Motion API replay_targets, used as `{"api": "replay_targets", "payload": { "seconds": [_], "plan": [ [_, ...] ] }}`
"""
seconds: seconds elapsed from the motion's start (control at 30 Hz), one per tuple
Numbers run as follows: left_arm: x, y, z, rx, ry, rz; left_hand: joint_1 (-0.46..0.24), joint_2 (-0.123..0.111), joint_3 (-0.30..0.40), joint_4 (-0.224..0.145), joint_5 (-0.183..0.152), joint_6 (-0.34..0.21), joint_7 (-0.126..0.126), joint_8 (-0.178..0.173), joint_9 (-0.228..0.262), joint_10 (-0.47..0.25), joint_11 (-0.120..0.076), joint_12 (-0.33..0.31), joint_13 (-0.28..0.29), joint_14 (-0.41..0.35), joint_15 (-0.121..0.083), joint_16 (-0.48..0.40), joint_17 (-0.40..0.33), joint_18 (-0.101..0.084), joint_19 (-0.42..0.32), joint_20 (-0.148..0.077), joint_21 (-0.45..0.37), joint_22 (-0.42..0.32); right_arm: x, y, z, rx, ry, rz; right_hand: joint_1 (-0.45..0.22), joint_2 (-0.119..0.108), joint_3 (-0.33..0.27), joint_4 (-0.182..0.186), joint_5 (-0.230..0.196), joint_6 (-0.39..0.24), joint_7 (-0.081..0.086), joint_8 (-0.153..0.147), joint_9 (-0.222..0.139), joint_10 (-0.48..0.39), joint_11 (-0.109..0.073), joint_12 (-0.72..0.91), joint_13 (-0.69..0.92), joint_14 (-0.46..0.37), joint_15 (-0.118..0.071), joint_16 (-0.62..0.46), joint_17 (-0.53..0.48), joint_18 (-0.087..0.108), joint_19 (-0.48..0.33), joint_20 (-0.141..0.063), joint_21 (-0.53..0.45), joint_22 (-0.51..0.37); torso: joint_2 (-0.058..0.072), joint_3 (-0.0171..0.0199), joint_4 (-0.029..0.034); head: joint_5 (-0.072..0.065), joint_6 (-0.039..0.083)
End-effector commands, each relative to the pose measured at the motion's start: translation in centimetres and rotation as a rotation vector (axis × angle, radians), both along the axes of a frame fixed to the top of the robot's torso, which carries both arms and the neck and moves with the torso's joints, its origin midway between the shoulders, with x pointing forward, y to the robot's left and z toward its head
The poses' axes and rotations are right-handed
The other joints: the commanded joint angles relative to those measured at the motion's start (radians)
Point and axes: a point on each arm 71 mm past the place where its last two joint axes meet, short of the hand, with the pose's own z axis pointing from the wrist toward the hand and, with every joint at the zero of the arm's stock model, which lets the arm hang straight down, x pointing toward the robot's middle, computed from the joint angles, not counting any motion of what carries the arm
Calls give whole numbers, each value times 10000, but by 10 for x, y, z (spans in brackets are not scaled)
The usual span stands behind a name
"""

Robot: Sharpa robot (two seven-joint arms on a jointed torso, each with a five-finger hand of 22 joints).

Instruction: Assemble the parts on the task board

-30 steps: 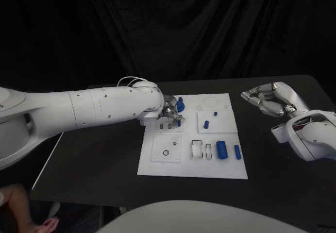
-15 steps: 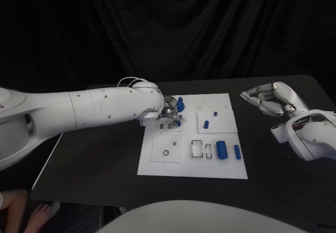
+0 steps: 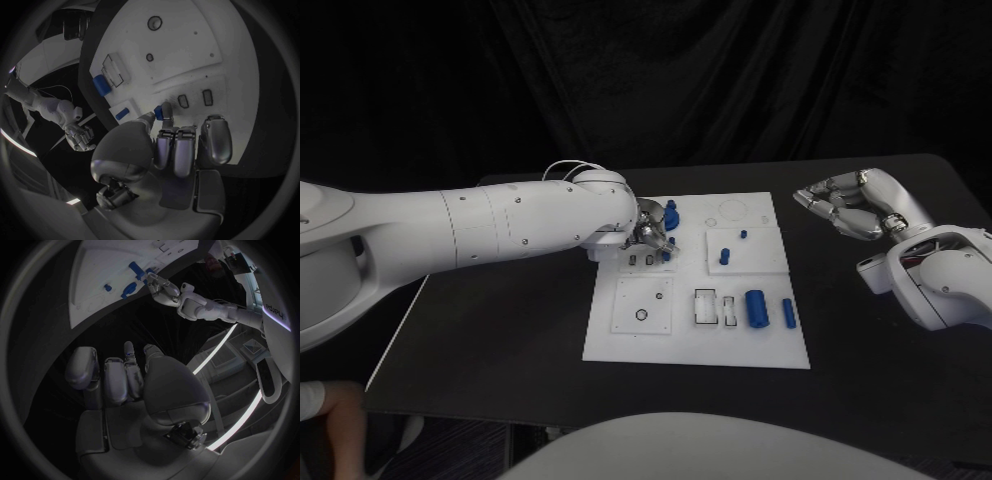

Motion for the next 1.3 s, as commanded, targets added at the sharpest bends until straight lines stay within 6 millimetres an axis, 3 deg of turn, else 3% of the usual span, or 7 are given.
{"api": "replay_targets", "payload": {
  "seconds": [0.03, 0.33, 0.43, 0.47, 0.67, 0.87, 1.3],
  "plan": [
    [-1, -2, -1, -82, 78, -165, 167, 4, 76, -136, 97, 73, 4, -116, 23, 1074, -31, 35, 2633, 1040, -21, 26, 2633, -44, 66, -24, -52, 9, 0, 0, -2, -81, 153, -56, 125, 29, -28, -15, 43, 30, 12, -17, -12, 18, -24, -42, -23, 244, -41, -49, -17, -79, 14, -34, -50, 277, 1, -2, -9, 22, -2],
    [-1, -1, -1, -205, -7, -157, 166, -183, 1060, -765, 1445, 229, -11, -607, 257, 1074, -54, 35, 2633, 1040, -48, 26, 2633, -44, 90, -61, -111, 57, 1, -1, -3, -106, 238, -83, 320, 32, 5, -26, 255, 27, 15, -34, -23, 1, -23, -65, -50, 238, -40, -88, -55, -72, 7, -35, -109, 266, 3, -12, -1, 42, -2],
    [-1, 1, -1, -232, -54, -97, 52, -335, 1602, -1025, 1920, 300, -13, -734, 393, 1074, -69, 35, 2633, 1040, -52, 26, 2633, -47, 110, -69, -123, 94, 0, -1, -3, -112, 265, -97, 395, 29, 22, -31, 364, 28, 15, -38, -27, -5, -23, -71, -58, 239, -41, -94, -58, -70, 5, -35, -129, 264, 1, -11, 3, 43, -2],
    [-2, 3, 0, -246, -79, -61, -24, -430, 1920, -1173, 2232, 338, -11, -789, 470, 1074, -66, 35, 2633, 1040, -57, 26, 2633, -44, 113, -79, -134, 104, 0, -2, -3, -114, 273, -104, 395, 29, 22, -31, 364, 28, 15, -38, -27, -5, -23, -71, -58, 239, -41, -94, -58, -70, 5, -35, -129, 264, 2, -11, 5, 43, -2],
    [-4, 13, 1, -319, -241, 218, -532, -783, 3114, -1749, 2747, 452, -10, -996, 818, 1074, -69, 35, 2633, 1040, -66, 26, 2633, -53, 147, -73, -164, 176, 0, -4, -3, -131, 322, -163, 432, 30, 30, -27, 419, 32, 15, -40, -29, -13, -23, -79, -71, 237, -41, -105, -70, -68, 3, -35, -144, 262, 1, -21, 2, 73, -2],
    [-9, 25, 2, -321, -295, 461, -766, -883, 3587, -2044, 2795, 514, -8, -1090, 967, 1074, -68, 35, 2633, 1040, -65, 26, 2633, -57, 169, -72, -174, 219, 0, -6, -4, -154, 383, -220, 438, 34, 33, -22, 433, 35, 16, -39, -29, -16, -23, -83, -77, 234, -41, -118, -86, -68, 3, -35, -147, 261, 2, -18, -3, 120, -2],
    [-10, 42, 3, -214, -368, 894, -1036, -896, 3810, -2143, 2598, 589, -6, -1169, 1068, 1074, -70, 35, 2633, 1040, -66, 26, 2633, -56, 179, -72, -190, 241, 0, -7, -6, -199, 553, -240, 443, 45, 37, -13, 446, 40, 17, -38, -29, -39, -22, -102, -114, 225, -41, -146, -120, -57, -16, -35, -199, 237, 3, -24, 5, 227, -2]
  ]
}}
